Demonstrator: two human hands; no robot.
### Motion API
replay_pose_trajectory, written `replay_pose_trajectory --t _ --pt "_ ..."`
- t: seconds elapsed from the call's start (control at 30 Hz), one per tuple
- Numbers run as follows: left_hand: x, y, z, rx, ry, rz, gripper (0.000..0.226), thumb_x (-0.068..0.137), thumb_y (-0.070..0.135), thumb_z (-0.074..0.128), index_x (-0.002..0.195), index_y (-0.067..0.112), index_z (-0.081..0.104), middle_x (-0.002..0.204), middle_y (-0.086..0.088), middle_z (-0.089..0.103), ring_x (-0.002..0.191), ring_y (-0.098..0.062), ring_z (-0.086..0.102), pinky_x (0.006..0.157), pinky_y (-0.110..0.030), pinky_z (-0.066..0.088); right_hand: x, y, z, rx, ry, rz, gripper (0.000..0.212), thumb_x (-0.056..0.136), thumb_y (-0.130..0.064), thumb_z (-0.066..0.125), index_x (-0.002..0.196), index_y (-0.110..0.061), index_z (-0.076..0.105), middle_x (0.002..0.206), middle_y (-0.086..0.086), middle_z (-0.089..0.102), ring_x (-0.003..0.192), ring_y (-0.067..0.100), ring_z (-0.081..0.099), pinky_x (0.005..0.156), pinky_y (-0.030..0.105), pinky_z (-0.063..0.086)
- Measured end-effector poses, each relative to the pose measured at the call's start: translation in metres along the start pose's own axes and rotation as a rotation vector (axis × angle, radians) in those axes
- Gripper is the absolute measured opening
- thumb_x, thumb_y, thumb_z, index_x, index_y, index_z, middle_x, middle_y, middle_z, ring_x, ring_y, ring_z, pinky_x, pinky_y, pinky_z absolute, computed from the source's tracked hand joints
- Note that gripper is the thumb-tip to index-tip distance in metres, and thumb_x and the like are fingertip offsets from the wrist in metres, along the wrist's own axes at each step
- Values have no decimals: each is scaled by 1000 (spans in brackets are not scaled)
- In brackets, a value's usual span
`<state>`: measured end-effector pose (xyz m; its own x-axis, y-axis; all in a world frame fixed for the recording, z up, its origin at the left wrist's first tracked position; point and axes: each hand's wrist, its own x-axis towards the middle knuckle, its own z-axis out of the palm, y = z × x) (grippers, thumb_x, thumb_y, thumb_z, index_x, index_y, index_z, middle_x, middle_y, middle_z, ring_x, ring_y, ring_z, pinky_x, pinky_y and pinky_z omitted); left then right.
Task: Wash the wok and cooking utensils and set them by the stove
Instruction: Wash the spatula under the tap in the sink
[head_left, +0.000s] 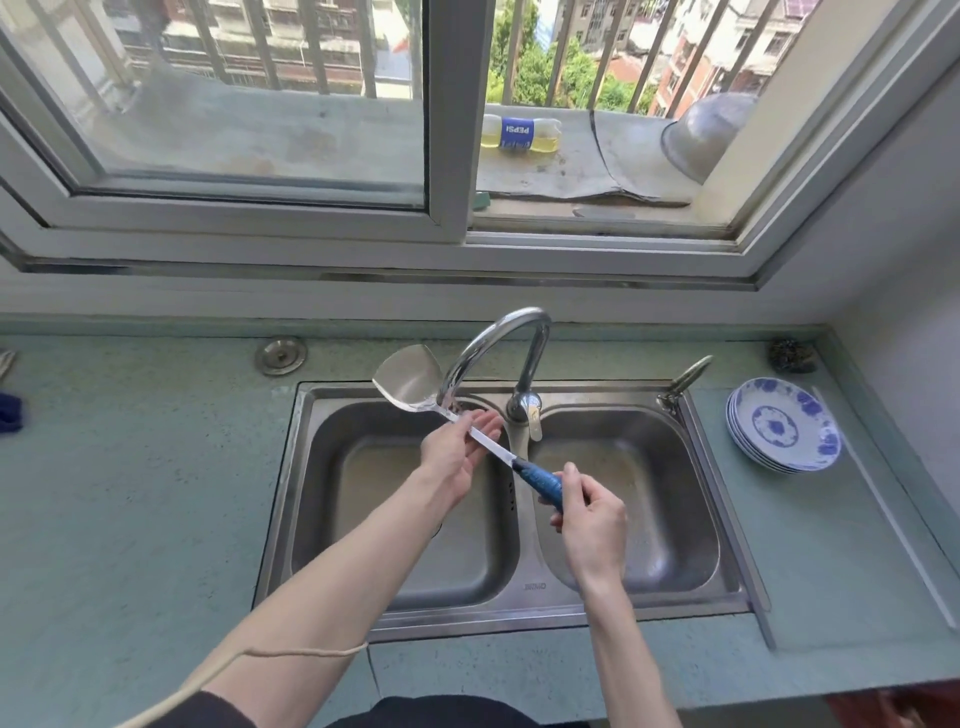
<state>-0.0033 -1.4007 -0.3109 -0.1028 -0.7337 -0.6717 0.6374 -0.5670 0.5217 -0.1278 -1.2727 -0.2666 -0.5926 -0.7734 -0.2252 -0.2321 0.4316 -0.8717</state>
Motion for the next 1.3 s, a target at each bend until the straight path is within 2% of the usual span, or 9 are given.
replay_pose_trajectory --t 0.13,0.37,0.57,0.7,0.87,0.97,1.1,1.17,1.3 --pt "-9 -7 7 49 -21 25 32 110 18 38 103 -5 59 105 -27 72 86 -31 74 82 -36 62 5 -5 29 39 -16 6 43 106 -42 51 78 -21 76 57 5 67 48 9 57 56 32 46" --pt "22 53 -22 -44 152 110 35 110 22 40 104 -7 58 112 -28 69 91 -35 73 68 -34 64 8 12 24 99 -48 31 41 105 -43 52 81 -22 79 64 8 72 49 10 56 58 35 49" --pt "-9 9 -9 61 -11 70 38 111 20 34 112 -11 56 97 -26 75 87 -34 76 72 -34 63 3 -4 52 73 -120 -13 36 107 -38 51 87 -19 75 59 1 65 46 2 57 52 18 42" --pt "-7 8 -11 60 -56 46 42 111 22 33 117 -12 56 106 -28 73 89 -33 76 75 -35 63 7 -4 54 69 -87 -17 41 107 -40 50 82 -19 75 56 2 64 45 2 52 50 20 39" --pt "13 44 -22 -101 89 147 42 110 23 38 121 -15 54 112 -31 69 78 -30 76 63 -31 63 14 6 36 76 -60 -49 40 107 -40 48 85 -24 76 58 10 65 49 9 53 56 32 43" --pt "11 43 -20 -13 82 163 36 110 19 39 116 -13 56 108 -30 70 80 -30 76 67 -32 63 17 5 42 90 -100 -39 38 108 -40 48 88 -23 76 57 2 64 51 9 56 57 32 45" --pt "-10 7 -18 151 -44 149 26 108 11 42 116 -9 57 106 -24 74 97 -33 75 85 -39 62 19 -10 61 100 -140 -58 36 108 -34 48 92 -13 73 62 1 63 46 0 52 50 13 38" --pt "-8 7 -24 151 -47 142 23 106 9 47 117 -8 57 107 -22 75 101 -32 74 88 -41 60 20 -10 62 92 -137 -81 37 109 -33 48 91 -12 73 60 1 63 46 0 52 50 12 39" --pt "7 41 -35 -25 109 173 25 105 8 49 117 -11 59 107 -26 73 87 -29 76 65 -33 62 17 1 49 61 -148 -110 35 108 -39 47 89 -25 73 58 0 62 51 4 54 55 21 42"
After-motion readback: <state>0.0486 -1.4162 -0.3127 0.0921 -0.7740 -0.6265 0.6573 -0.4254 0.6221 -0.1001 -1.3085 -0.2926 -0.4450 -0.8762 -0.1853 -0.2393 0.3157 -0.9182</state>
